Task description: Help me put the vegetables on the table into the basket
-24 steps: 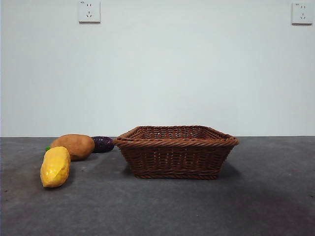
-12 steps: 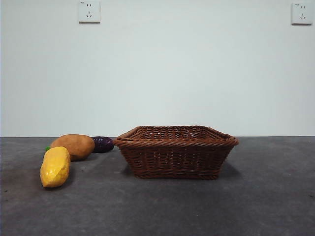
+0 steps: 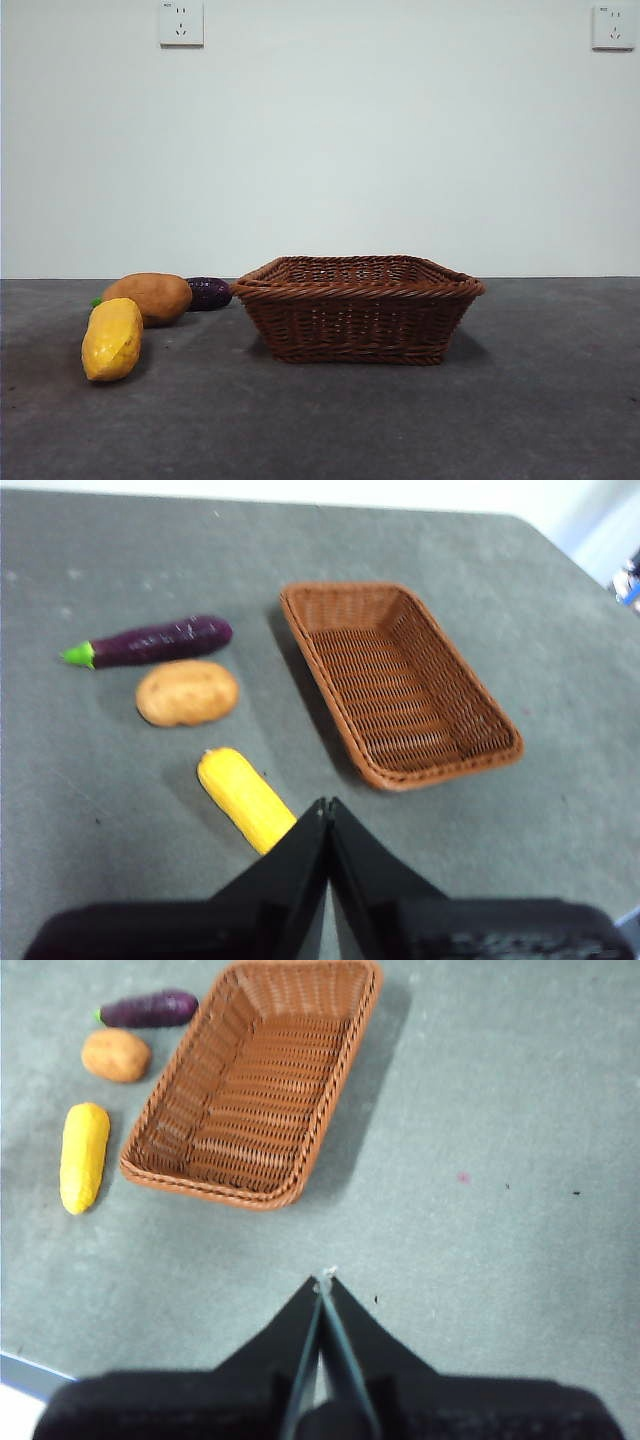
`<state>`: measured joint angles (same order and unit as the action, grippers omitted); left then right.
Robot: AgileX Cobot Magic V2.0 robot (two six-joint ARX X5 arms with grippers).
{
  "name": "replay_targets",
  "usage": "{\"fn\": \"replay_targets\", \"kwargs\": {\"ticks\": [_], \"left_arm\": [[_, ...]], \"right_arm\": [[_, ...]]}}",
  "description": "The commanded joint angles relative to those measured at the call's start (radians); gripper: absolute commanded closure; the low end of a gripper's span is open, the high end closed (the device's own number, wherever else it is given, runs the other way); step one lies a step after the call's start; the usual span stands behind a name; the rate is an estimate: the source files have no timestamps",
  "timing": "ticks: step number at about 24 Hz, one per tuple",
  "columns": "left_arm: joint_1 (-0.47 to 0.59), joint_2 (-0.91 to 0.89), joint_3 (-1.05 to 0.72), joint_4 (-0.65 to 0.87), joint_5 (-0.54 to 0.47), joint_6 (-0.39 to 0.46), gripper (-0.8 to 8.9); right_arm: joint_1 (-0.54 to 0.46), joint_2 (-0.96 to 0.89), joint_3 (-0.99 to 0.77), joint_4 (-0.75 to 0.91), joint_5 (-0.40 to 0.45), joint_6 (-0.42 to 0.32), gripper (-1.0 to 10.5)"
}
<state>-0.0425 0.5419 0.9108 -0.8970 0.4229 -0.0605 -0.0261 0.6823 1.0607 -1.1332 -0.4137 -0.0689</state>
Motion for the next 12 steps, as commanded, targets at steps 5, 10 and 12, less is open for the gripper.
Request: {"fn": "replay_targets", "kwargs": {"ticks": [5, 10, 12], "left_arm": [[-0.011, 0.048, 0.002, -0.001, 0.003, 0.011, 7.62], [-0.011, 0.063, 0.002, 0.001, 0.005, 0.009, 1.76], [-0.011, 0.072, 0.002, 0.001, 0.038, 0.009, 1.75]], "right_arm": [[0.001, -0.003, 0.002, 0.010, -0.061, -0.017, 9.3], [0.000, 0.004, 0.003, 0.017, -0.084, -0.010, 4.2], [0.001, 0.018, 0.003, 0.014, -0.085, -0.005, 3.6]]}}
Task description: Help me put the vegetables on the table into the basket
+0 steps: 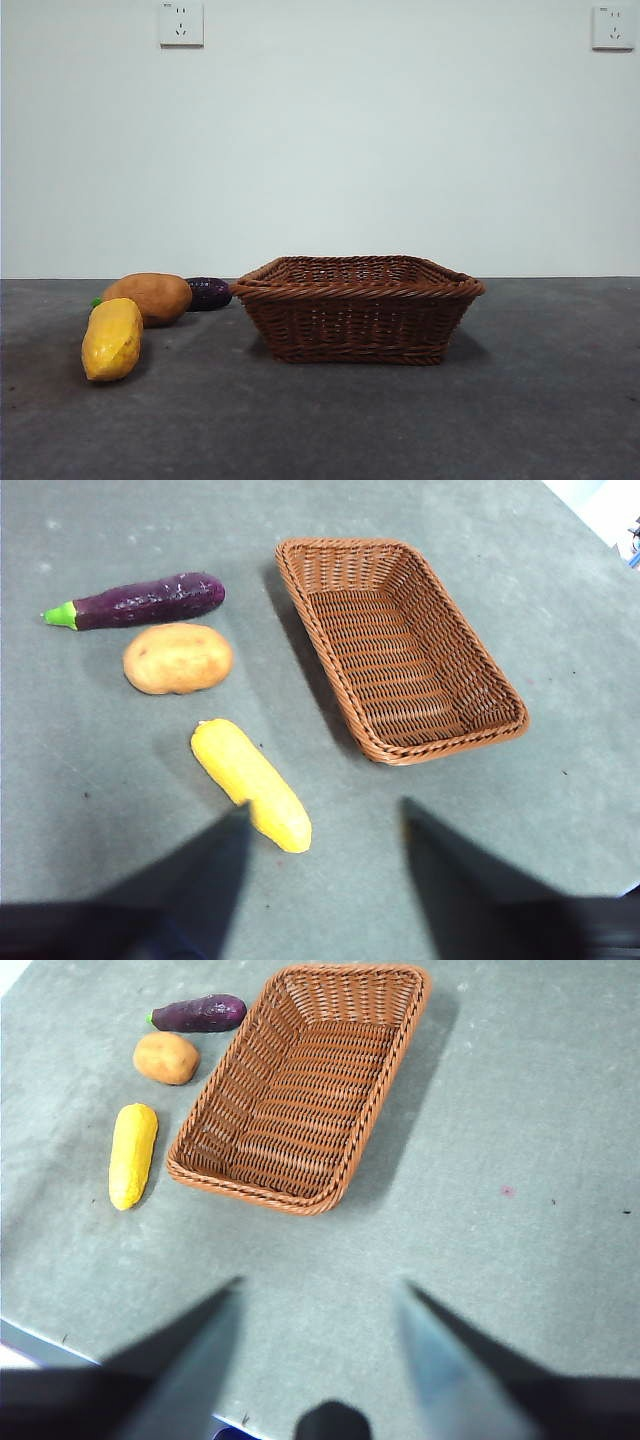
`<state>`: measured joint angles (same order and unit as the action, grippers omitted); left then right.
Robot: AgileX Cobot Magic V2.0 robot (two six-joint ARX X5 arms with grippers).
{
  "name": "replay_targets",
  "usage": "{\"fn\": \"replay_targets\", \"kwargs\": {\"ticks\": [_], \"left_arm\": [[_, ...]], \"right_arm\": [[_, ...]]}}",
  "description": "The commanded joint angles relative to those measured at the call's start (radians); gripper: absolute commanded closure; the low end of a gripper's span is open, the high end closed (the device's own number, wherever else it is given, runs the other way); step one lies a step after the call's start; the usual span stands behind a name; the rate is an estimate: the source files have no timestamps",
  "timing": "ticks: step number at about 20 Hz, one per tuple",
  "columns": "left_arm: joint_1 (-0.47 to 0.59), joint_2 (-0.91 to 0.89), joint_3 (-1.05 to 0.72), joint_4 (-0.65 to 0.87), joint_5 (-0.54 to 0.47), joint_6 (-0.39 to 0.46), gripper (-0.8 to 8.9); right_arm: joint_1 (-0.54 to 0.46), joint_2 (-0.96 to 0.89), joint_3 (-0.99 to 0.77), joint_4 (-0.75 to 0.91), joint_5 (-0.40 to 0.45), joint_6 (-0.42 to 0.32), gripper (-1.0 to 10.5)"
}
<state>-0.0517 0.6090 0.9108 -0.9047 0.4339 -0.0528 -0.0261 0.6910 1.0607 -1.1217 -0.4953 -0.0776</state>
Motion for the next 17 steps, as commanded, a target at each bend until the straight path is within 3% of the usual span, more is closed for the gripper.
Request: {"fn": "replay_targets", "kwargs": {"ticks": [1, 10, 17], "left_arm": [[-0.002, 0.012, 0.002, 0.007, 0.050, 0.001, 1.75], [-0.002, 0.069, 0.011, 0.009, 0.084, 0.002, 1.76], [-0.002, 0.138, 0.093, 0.009, 0.101, 0.002, 1.76]], "right_arm": [[0.001, 0.019, 0.003, -0.003, -0.010, 0.006, 3.6], [0.001, 0.076, 0.003, 0.030, -0.049, 0.034, 3.7], [0.016, 0.294, 0.045, 0.185, -0.052, 0.079, 3.8]]}}
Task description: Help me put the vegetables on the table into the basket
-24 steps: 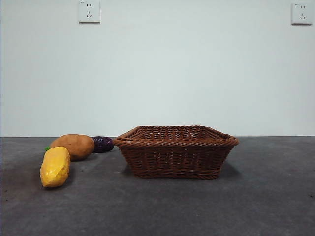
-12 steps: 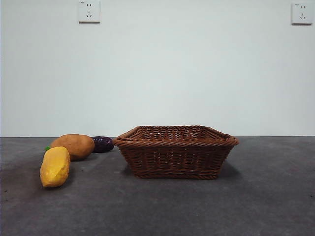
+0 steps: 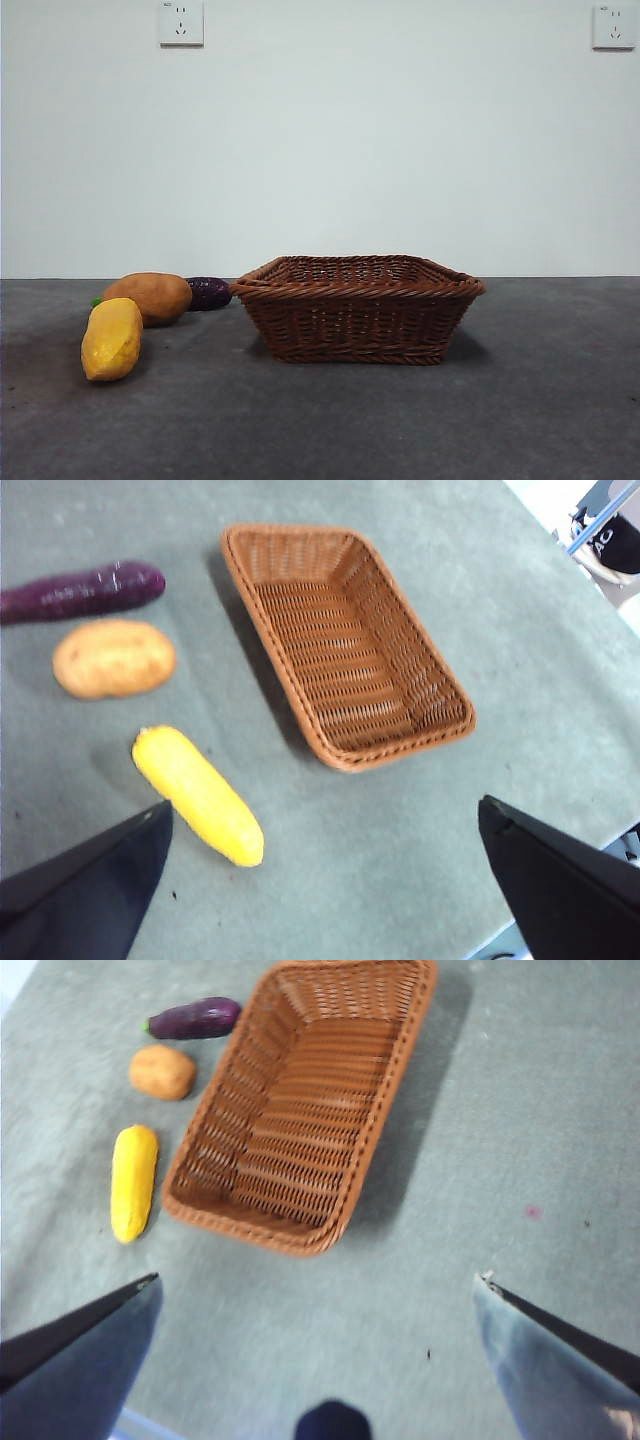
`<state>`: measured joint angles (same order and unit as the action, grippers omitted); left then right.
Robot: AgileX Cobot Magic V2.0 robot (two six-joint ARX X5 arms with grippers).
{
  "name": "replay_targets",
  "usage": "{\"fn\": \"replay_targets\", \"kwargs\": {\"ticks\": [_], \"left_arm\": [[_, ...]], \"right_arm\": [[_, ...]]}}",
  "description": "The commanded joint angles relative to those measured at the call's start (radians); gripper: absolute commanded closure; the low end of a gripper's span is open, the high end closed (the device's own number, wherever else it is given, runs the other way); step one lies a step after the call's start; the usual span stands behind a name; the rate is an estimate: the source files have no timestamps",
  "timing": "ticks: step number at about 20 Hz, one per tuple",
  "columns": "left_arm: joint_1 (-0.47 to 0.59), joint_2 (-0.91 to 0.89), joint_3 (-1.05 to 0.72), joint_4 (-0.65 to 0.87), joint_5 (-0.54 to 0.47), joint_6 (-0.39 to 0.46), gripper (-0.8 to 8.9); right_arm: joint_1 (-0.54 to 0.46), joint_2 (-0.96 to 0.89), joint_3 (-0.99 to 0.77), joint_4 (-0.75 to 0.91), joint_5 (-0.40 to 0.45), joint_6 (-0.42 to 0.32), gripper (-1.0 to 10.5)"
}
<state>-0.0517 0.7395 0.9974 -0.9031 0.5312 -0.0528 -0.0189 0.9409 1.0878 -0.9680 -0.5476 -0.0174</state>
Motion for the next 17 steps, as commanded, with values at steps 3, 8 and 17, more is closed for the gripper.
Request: {"fn": "replay_targets", "kwargs": {"ticks": [3, 8, 17], "left_arm": [[-0.002, 0.037, 0.008, 0.004, 0.003, 0.002, 1.76], [-0.002, 0.069, 0.008, 0.017, 0.001, 0.002, 1.81], [-0.002, 0.079, 0.008, 0.022, -0.002, 0.003, 1.85]], "right_arm": [[0.055, 0.196, 0.071, 0.094, 0.006, 0.047, 3.8], [0.197, 0.468, 0.198, 0.163, 0.156, 0.069, 3.8], [0.311, 0.895, 0.436, 0.213, 0.298, 0.097, 3.8]]}}
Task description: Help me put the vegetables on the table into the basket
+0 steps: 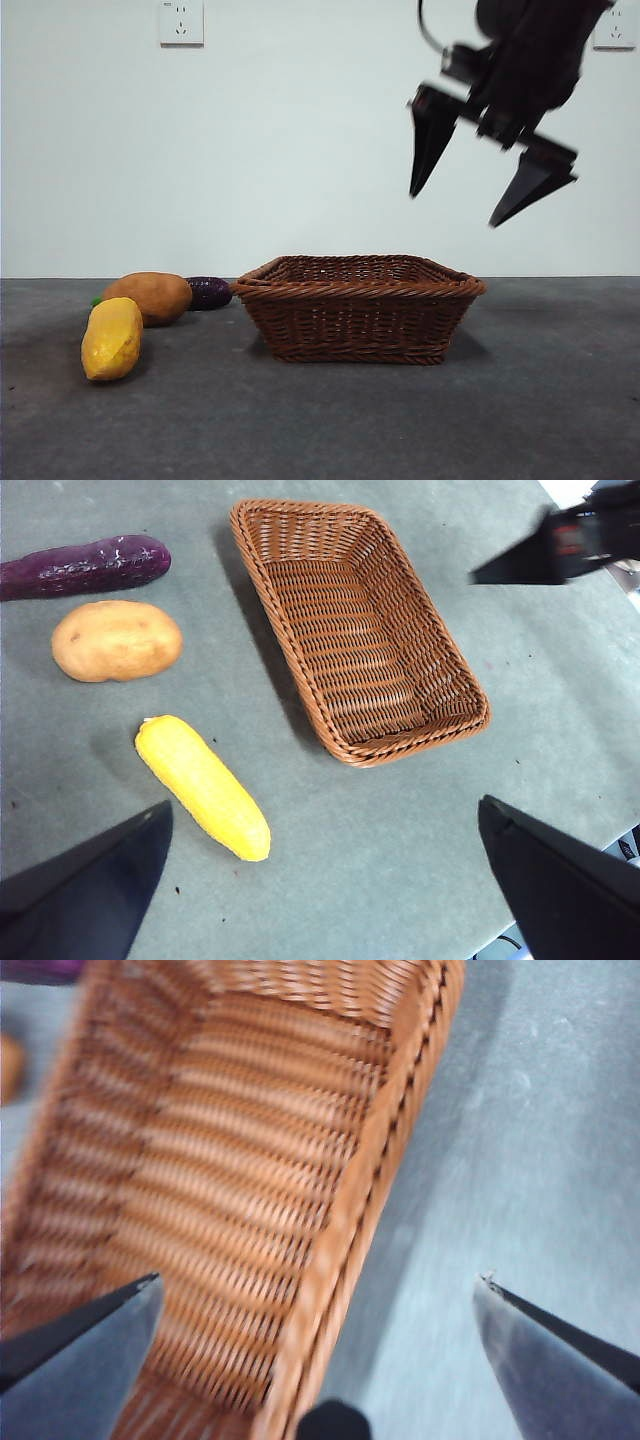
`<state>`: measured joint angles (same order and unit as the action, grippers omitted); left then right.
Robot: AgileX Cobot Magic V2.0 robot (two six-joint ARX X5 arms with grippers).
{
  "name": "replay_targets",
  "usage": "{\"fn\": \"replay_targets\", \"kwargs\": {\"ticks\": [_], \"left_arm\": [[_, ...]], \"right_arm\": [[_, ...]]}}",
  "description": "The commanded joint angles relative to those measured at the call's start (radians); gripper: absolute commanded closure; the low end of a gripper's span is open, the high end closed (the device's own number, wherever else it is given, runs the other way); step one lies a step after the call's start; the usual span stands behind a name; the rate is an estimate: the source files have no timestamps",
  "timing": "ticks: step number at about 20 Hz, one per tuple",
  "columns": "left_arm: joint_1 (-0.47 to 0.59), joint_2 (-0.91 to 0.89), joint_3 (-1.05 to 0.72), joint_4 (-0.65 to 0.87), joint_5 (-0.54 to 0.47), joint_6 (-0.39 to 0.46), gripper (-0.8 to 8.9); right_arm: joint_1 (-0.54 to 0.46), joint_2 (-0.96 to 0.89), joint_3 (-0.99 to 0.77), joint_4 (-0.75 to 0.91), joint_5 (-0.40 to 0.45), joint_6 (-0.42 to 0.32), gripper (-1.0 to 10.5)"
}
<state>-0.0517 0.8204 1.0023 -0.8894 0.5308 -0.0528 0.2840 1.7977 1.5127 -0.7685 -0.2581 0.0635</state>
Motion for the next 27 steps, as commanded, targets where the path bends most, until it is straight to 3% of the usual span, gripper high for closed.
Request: {"fn": "replay_targets", "kwargs": {"ticks": [1, 6, 10, 14, 18, 27], "left_arm": [[-0.002, -0.002, 0.003, 0.008, -0.008, 0.004, 1.85], [-0.002, -0.002, 0.003, 0.009, -0.030, 0.005, 1.85], [-0.001, 0.001, 0.003, 0.008, -0.039, 0.005, 1.85], [-0.002, 0.013, 0.003, 0.006, -0.063, 0.005, 1.85], [-0.002, 0.035, 0.003, 0.008, -0.064, 0.005, 1.85], [-0.002, 0.077, 0.003, 0.006, -0.063, 0.005, 1.85]], "right_arm": [[0.013, 0.066, 0.016, 0.029, 0.019, 0.024, 3.8], [0.024, 0.168, 0.016, 0.074, 0.048, 0.049, 3.9], [0.030, 0.216, 0.016, 0.108, 0.061, 0.050, 4.9], [0.031, 0.229, 0.016, 0.127, 0.068, 0.063, 8.0], [0.030, 0.229, 0.016, 0.137, 0.056, 0.063, 9.6], [0.031, 0.135, 0.016, 0.141, 0.026, 0.074, 9.6]]}}
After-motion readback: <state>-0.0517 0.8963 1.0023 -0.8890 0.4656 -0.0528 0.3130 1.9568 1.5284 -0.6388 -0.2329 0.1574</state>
